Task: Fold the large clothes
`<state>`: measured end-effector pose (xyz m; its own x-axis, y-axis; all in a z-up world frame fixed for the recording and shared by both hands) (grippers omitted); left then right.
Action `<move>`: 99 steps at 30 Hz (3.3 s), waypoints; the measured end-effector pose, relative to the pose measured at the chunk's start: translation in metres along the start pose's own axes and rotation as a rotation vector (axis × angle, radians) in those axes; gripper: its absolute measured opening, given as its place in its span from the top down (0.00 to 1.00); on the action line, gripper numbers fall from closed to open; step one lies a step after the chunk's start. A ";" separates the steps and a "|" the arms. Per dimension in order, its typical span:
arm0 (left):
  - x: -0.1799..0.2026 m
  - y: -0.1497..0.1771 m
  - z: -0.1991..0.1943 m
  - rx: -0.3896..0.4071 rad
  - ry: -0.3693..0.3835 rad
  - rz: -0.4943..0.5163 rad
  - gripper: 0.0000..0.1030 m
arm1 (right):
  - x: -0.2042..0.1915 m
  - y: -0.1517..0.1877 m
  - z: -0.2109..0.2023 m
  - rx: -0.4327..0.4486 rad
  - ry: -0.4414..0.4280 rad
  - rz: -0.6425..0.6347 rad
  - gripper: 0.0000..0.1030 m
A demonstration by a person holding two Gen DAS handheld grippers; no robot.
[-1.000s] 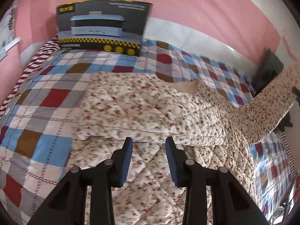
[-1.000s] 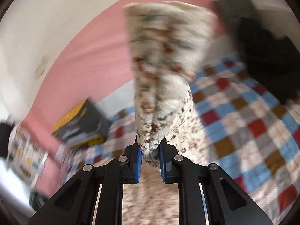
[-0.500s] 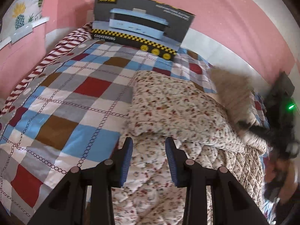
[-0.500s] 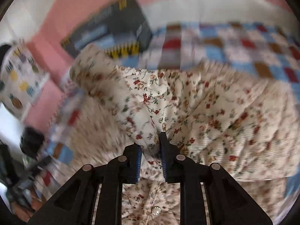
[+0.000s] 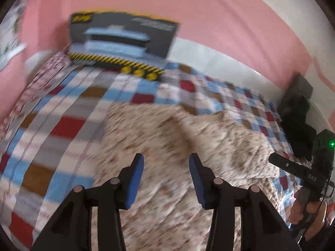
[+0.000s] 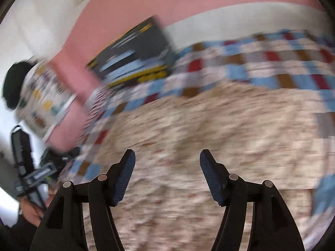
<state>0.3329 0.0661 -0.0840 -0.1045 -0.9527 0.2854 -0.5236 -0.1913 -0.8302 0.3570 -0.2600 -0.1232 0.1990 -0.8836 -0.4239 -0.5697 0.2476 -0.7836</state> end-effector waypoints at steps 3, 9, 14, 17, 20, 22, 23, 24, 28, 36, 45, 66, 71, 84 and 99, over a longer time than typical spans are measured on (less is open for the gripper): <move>0.034 -0.006 0.028 0.004 0.037 0.070 0.54 | 0.049 -0.009 -0.010 0.027 0.154 0.054 0.67; 0.034 0.040 0.111 -0.158 -0.081 0.167 0.74 | 0.111 0.012 0.006 -0.042 0.285 0.107 0.81; 0.013 0.066 0.122 -0.154 -0.063 0.117 0.73 | 0.107 0.047 0.028 -0.087 0.292 0.017 0.83; 0.019 0.067 0.124 -0.153 -0.081 0.161 0.72 | 0.109 0.047 0.025 -0.089 0.292 0.021 0.83; 0.019 0.061 0.118 -0.172 -0.082 0.143 0.72 | 0.106 0.042 0.018 -0.109 0.302 -0.003 0.84; 0.021 0.054 0.105 -0.171 -0.087 0.140 0.72 | 0.101 0.035 0.007 -0.093 0.306 -0.008 0.82; 0.023 0.050 0.097 -0.166 -0.082 0.143 0.72 | 0.098 0.030 0.000 -0.073 0.304 -0.008 0.82; 0.022 0.046 0.089 -0.155 -0.074 0.145 0.72 | 0.096 0.028 -0.009 -0.058 0.302 -0.012 0.82; 0.018 0.029 0.062 -0.104 -0.083 0.171 0.72 | 0.087 0.025 -0.025 -0.041 0.303 -0.048 0.82; -0.026 0.035 0.088 -0.166 -0.182 0.116 0.72 | 0.094 0.027 0.003 -0.097 0.316 -0.059 0.82; -0.019 0.044 0.077 -0.174 -0.173 0.132 0.72 | 0.090 0.029 -0.003 -0.110 0.313 -0.056 0.82; 0.026 0.095 -0.157 -0.095 -0.055 0.124 0.66 | -0.010 0.094 -0.198 -0.003 0.229 -0.100 0.50; 0.030 0.120 -0.185 -0.118 -0.059 0.110 0.66 | -0.023 0.123 -0.217 -0.031 0.235 -0.123 0.50; 0.058 0.144 -0.232 -0.120 -0.041 0.148 0.66 | -0.049 0.162 -0.257 -0.039 0.204 -0.116 0.50; 0.046 0.154 -0.224 -0.132 -0.096 0.172 0.66 | -0.025 0.171 -0.256 -0.064 0.241 -0.072 0.40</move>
<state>0.0583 0.0460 -0.0913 -0.1243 -0.9879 0.0929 -0.6120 0.0027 -0.7908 0.0500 -0.2969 -0.1305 0.0496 -0.9692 -0.2413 -0.6120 0.1615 -0.7742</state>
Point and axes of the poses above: each gripper's, at about its wrist camera, not at the fingertips, and z roughly the way its jaws point, x to its right, y to its underside, the point moved 3 cm from there along z, roughly the way its jaws point, and after that the axes turned 15 degrees about x, right-handed, at the moved point
